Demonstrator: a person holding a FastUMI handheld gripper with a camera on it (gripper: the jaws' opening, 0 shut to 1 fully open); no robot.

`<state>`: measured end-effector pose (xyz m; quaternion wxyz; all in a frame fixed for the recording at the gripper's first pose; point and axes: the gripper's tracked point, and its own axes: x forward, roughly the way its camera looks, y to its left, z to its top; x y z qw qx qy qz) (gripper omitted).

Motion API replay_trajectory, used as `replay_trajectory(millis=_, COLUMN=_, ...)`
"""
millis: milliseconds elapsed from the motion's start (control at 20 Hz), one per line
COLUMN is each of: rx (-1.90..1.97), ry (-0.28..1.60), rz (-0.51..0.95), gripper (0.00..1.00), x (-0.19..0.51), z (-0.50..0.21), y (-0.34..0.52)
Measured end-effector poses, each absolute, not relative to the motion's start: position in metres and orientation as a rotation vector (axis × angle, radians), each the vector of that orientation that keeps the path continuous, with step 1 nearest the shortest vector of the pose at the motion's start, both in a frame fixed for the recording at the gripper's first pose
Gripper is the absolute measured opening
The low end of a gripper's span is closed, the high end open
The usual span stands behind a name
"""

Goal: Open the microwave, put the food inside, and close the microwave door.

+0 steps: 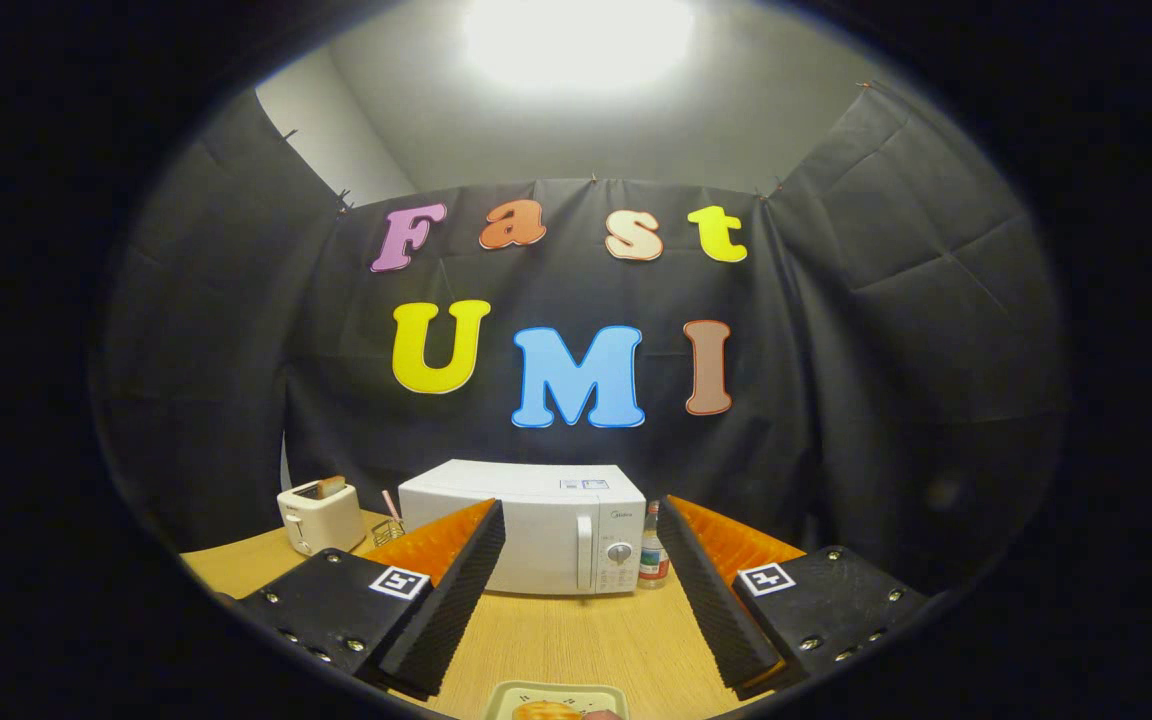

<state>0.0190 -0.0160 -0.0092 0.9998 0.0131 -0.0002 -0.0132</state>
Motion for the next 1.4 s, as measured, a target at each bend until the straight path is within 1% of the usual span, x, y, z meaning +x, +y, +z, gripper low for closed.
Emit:
replay_trajectory(millis=300, rx=0.039, ry=0.016, rz=-0.012, gripper=0.97, x=0.06, z=-0.024, y=-0.018)
replay_trajectory(millis=800, rx=0.065, ry=0.057, rz=0.028, gripper=0.97, x=0.161, z=-0.064, y=-0.022)
replay_trajectory(millis=1400, rx=0.053, ry=0.192, rz=0.052, gripper=0.97, x=0.262, z=-0.155, y=-0.027)
